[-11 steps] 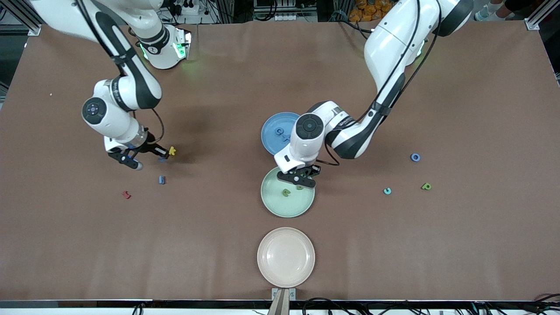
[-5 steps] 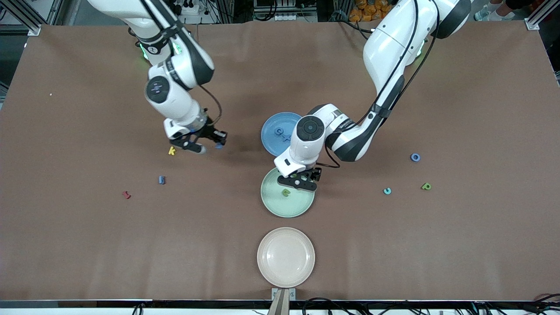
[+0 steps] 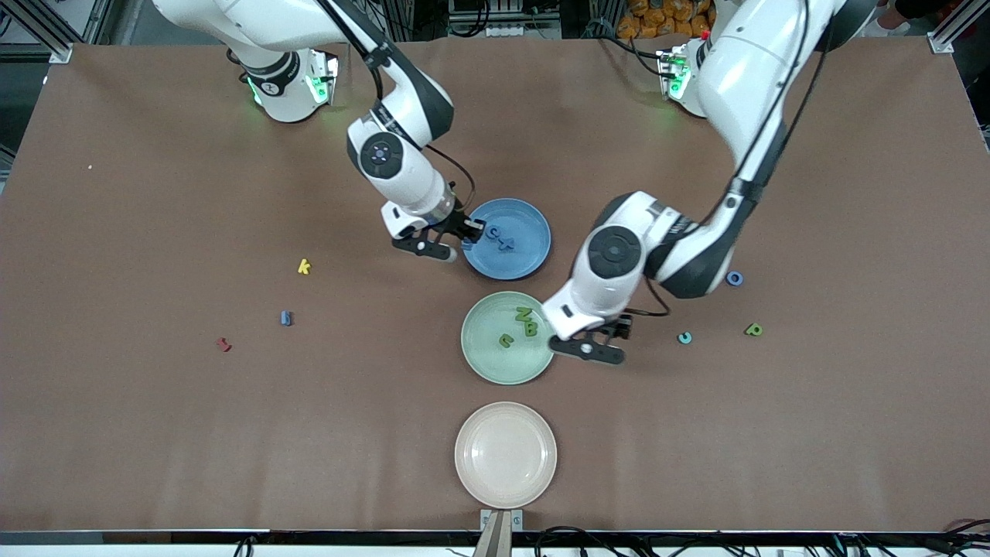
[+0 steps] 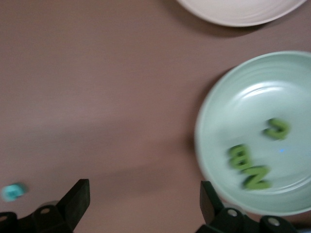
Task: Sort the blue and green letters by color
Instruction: 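Drop the green N on the green plate, the blue E on the blue plate, then reach both grippers to the blue I and the green P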
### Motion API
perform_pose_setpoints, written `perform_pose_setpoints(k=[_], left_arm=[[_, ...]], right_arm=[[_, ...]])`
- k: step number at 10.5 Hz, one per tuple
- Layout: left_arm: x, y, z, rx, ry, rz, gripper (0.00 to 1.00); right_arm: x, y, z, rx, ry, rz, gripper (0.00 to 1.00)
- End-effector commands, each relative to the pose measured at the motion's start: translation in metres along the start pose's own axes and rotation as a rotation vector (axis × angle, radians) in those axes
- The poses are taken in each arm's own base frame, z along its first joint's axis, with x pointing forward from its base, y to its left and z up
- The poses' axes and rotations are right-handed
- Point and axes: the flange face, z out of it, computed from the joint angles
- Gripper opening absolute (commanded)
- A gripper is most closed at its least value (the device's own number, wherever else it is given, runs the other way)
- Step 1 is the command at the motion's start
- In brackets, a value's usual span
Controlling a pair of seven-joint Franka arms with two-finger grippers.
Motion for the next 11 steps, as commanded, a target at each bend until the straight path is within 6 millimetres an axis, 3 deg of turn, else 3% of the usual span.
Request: perform_pose_setpoints(k=[1,2,4,6,7,9,11], left_arm=[[-0.016,-0.064,-0.023,0.028,-0.060,0.066,1.00],[-0.019,-0.100,-0.019,0.031,-0.079,0.130,1.00],[-0.036,-0.154,-0.012,0.029,-0.112,0.230,1.00],[-0.062,-0.205,0.006,0.016,-0.086,0.288,1.00],[-0.074,-0.234,0.023,0.005,-0.057,0.323,1.00],[-0.091,-0.281,0.051,-0.005,-0.006,0.366,1.00],[-0.093,-0.293,0.057,-0.006,-0.009,0.376,1.00]], right_arm=[[-0.009,-0.031,0.022,0.014,-0.024,-0.009,0.25],[-0.010,-0.031,0.023,0.013,-0.030,0.028,0.99],[-0.013,-0.035,0.018,0.015,-0.029,0.088,1.00],[-0.004,-0.030,0.010,0.009,-0.026,0.097,1.00],[0.010,-0.020,-0.002,-0.015,-0.036,0.117,1.00],[0.055,0.009,-0.027,-0.077,0.008,0.119,1.00],[0.105,0.045,-0.043,-0.082,0.046,0.184,1.00]])
